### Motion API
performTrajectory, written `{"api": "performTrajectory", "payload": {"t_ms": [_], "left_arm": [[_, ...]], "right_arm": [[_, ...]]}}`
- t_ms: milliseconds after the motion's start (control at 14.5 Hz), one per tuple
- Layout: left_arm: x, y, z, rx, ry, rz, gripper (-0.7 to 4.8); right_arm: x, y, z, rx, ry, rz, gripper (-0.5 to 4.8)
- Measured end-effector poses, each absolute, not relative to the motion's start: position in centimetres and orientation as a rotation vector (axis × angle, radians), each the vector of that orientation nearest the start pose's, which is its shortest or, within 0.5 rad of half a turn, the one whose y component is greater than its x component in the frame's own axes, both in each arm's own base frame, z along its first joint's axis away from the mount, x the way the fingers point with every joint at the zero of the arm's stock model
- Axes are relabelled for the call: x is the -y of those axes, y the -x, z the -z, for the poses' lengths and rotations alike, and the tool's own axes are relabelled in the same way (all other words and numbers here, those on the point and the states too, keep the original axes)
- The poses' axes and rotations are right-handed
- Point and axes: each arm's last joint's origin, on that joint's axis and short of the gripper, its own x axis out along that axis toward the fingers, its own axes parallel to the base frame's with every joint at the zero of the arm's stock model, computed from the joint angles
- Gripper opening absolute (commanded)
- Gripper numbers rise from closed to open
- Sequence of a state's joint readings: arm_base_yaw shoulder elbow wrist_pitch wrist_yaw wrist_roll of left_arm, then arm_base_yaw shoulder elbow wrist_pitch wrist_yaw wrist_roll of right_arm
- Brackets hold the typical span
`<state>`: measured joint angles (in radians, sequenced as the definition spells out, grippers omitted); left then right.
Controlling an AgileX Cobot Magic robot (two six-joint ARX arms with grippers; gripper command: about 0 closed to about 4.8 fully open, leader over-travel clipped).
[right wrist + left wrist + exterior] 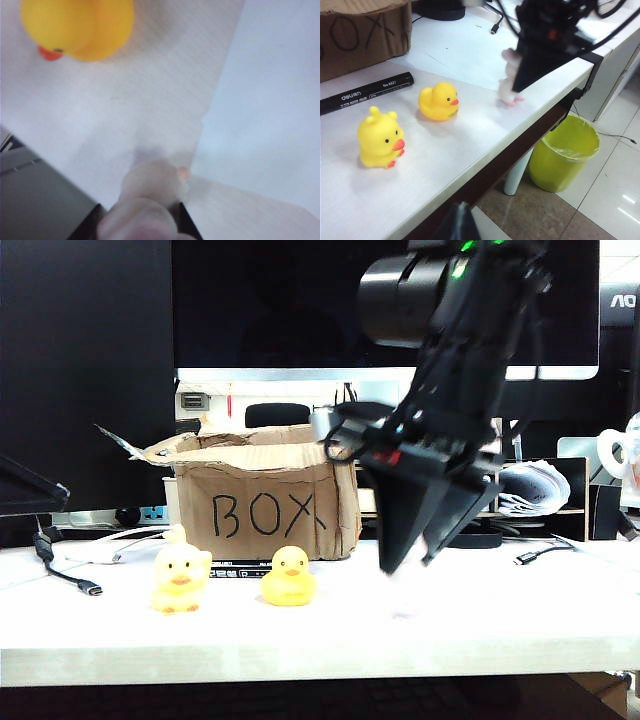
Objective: Put the doll that is least similar in color compared to the others into the paper box.
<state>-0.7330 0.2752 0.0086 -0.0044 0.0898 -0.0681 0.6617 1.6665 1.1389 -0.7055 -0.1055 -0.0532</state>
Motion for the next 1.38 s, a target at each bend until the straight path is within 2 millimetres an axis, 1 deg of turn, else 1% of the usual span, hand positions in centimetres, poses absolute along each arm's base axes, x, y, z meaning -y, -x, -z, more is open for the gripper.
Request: {"api": "performTrajectory", "payload": {"t_ms": [69, 138, 207, 277, 415, 484, 553, 622, 691, 899, 1037, 1175, 1244, 1383], "left_arm": [[7.6, -8.1, -14.3, -0.292, -0.024, 0.808, -0.05], [7.6, -8.1, -14.3, -0.292, -0.024, 0.808, -0.05], [7.6, -8.1, -14.3, -0.292, -0.024, 0.808, -0.05], [7.6, -8.1, -14.3, -0.292, -0.024, 0.808, -0.05], [7.6, -8.1, -14.3, -0.292, -0.024, 0.808, -0.05], [7.6, -8.1, -14.3, -0.292, -0.024, 0.808, -0.05], [7.6, -8.1, -14.3, -0.292, -0.024, 0.808, -0.05], [7.6, -8.1, -14.3, -0.292, -0.024, 0.808, -0.05], [7.6, -8.1, -14.3, -0.292, -0.024, 0.808, -0.05], [7.6, -8.1, -14.3, -0.292, -0.024, 0.808, -0.05], [7.6, -8.1, -14.3, -0.292, -0.024, 0.808, -0.05], [7.6, -8.1, -14.3, -0.292, -0.024, 0.808, -0.05], [7.6, -8.1, -14.3, -0.292, -0.024, 0.808, -0.05], [7.6, -8.1, -14.3, -0.292, -0.024, 0.808, -0.05]], "right_arm": [[-19.7, -24.9, -21.0, -1.178, 0.385, -0.701, 1.16], [-19.7, -24.8, -22.3, -1.134, 0.370, -0.704, 1.16], [-19.5, -24.7, -23.9, -1.080, 0.350, -0.708, 1.16], [-19.4, -24.6, -25.1, -1.045, 0.332, -0.707, 1.16], [-19.0, -24.3, -28.6, -0.930, 0.287, -0.711, 1.16], [-18.9, -24.2, -29.5, -0.899, 0.277, -0.715, 1.16], [-18.8, -24.1, -30.8, -0.837, 0.259, -0.721, 1.16], [-19.1, -24.5, -32.2, -0.752, 0.223, -0.725, 1.16], [-19.2, -24.8, -32.8, -0.709, 0.205, -0.725, 1.16], [-20.0, -25.8, -33.8, -0.554, 0.151, -0.734, 1.16], [-20.4, -26.9, -33.8, -0.485, 0.118, -0.730, 1.16], [-21.2, -28.3, -33.0, -0.451, 0.091, -0.724, 1.16], [-21.9, -29.5, -31.7, -0.446, 0.088, -0.720, 1.17], [-22.9, -31.1, -31.2, -0.448, 0.087, -0.716, 1.17]]}}
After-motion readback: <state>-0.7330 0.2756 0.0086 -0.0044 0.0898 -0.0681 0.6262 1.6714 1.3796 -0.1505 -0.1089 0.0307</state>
